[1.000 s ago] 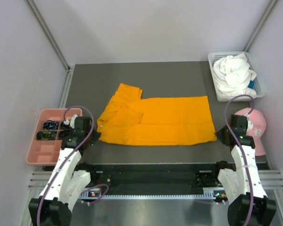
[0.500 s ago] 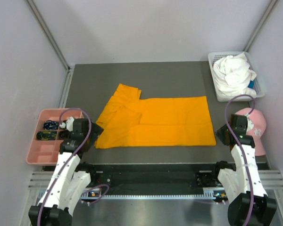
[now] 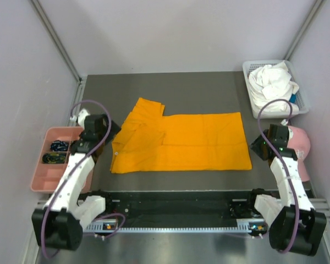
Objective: Fold and stack the t-shirts
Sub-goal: Fold the flattened tshirt in 1/3 of the way, then grap the side of the flattened tshirt furthest away from the robot with both arms
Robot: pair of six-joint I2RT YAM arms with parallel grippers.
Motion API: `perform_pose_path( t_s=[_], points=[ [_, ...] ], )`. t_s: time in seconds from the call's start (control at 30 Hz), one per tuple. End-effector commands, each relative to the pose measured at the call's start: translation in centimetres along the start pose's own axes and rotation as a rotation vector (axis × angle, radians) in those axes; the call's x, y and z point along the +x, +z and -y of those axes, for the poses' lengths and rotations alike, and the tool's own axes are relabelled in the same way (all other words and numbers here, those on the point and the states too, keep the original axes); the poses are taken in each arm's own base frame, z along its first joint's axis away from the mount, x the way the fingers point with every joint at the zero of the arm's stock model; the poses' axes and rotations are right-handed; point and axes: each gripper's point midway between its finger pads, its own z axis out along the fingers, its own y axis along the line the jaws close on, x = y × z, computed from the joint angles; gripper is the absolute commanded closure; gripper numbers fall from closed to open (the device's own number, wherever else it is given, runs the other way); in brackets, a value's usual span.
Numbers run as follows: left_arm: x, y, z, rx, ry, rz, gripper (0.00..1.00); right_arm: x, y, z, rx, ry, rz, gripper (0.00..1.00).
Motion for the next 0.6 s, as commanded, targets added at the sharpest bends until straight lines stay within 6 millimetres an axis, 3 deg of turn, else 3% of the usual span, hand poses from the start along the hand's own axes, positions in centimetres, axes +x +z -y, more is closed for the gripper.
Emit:
perform_pose_path(
  t_s=[0.0,0.03,0.07,0.13,0.17,0.23,0.27,0.33,0.37,0.4,0.47,0.53,0.57],
  points=[
    [-4.9,2.9,6.4,0.138,0.088,0.101,0.01,-6.3,-0.2,-4.8,-0.126,-0.049,0.131,0.56],
    [-4.1,4.7,6.7,0.129,0.112,0.058,0.01,-6.5,0.0,-5.5,-0.145,-0.057,0.119,0.56],
    [-5.7,5.1,8.6,0.171,0.116,0.096,0.01,-7.2,0.7,-6.4,-0.151,-0.069,0.104,0.55],
    [-5.1,7.7,9.2,0.151,0.127,0.057,0.01,-7.9,1.3,-7.5,-0.166,-0.092,0.089,0.52],
    [-6.5,7.9,10.8,0.180,0.140,0.081,0.01,-8.1,2.3,-8.4,-0.180,-0.104,0.053,0.51],
    [-6.3,9.8,11.2,0.164,0.153,0.066,0.01,-8.2,3.2,-9.4,-0.193,-0.118,0.026,0.50],
    [-7.4,10.0,12.1,0.176,0.152,0.092,0.01,-8.6,3.4,-10.2,-0.207,-0.129,0.032,0.49],
    [-7.5,11.3,12.6,0.176,0.161,0.101,0.01,-8.2,4.6,-11.3,-0.207,-0.170,0.008,0.48],
    [-7.9,11.7,12.9,0.181,0.167,0.115,0.01,-9.0,4.6,-12.3,-0.217,-0.187,0.022,0.47],
    [-8.3,12.0,13.4,0.194,0.166,0.135,0.01,-8.0,5.7,-12.9,-0.206,-0.226,-0.014,0.46],
    [-8.6,13.1,13.9,0.188,0.167,0.138,0.01,-8.5,6.0,-14.5,-0.221,-0.268,-0.020,0.46],
    [-8.1,14.4,14.0,0.182,0.182,0.117,0.01,-7.2,7.1,-15.6,-0.233,-0.348,-0.067,0.44],
    [-8.4,14.6,14.6,0.194,0.181,0.119,0.01,-7.5,7.0,-16.5,-0.247,-0.377,-0.061,0.43]
  ],
)
